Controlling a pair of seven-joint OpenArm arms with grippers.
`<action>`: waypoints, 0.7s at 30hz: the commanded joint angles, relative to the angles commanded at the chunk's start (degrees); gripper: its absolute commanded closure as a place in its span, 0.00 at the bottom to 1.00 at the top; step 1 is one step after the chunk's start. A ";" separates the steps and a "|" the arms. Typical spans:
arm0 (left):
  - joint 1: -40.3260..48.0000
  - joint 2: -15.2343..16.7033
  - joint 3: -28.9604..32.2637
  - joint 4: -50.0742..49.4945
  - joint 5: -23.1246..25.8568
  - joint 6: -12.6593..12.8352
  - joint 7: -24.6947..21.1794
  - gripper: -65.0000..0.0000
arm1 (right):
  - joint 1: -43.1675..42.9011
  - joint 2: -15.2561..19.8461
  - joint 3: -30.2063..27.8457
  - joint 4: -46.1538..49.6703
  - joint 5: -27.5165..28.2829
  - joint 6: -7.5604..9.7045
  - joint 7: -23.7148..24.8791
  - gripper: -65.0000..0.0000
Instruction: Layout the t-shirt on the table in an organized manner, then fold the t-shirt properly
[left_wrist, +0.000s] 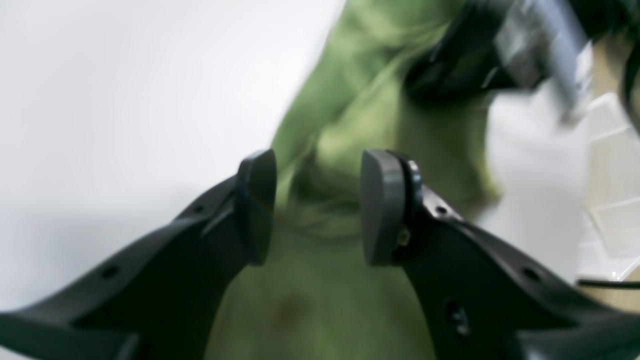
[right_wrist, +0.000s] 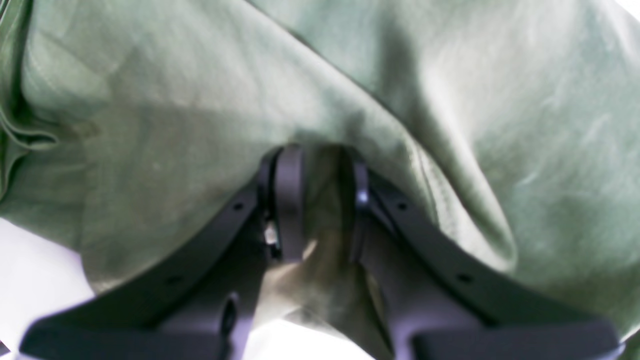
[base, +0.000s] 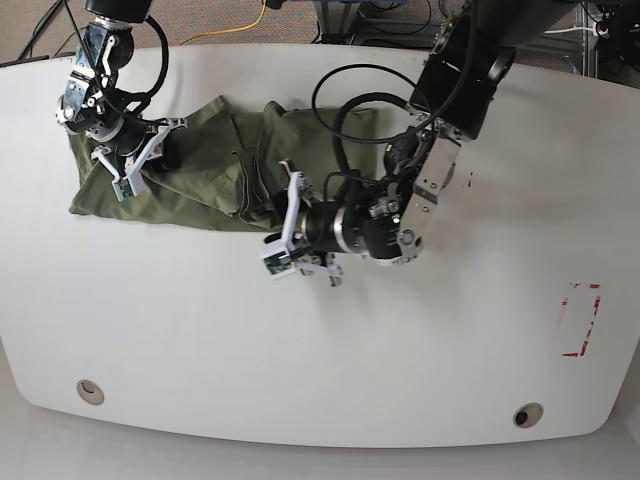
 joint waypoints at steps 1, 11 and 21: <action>1.05 -1.32 -0.62 0.88 0.00 0.00 0.00 0.62 | 0.00 0.00 0.00 0.00 0.00 0.00 0.00 0.81; 7.38 -7.30 -5.98 2.11 0.26 -0.13 -0.09 0.72 | 0.09 -0.18 0.00 0.00 -0.09 0.00 0.00 0.81; 9.14 -9.58 -2.46 1.49 0.44 0.00 -0.09 0.97 | 0.18 -1.49 0.00 0.26 -0.26 0.00 0.00 0.81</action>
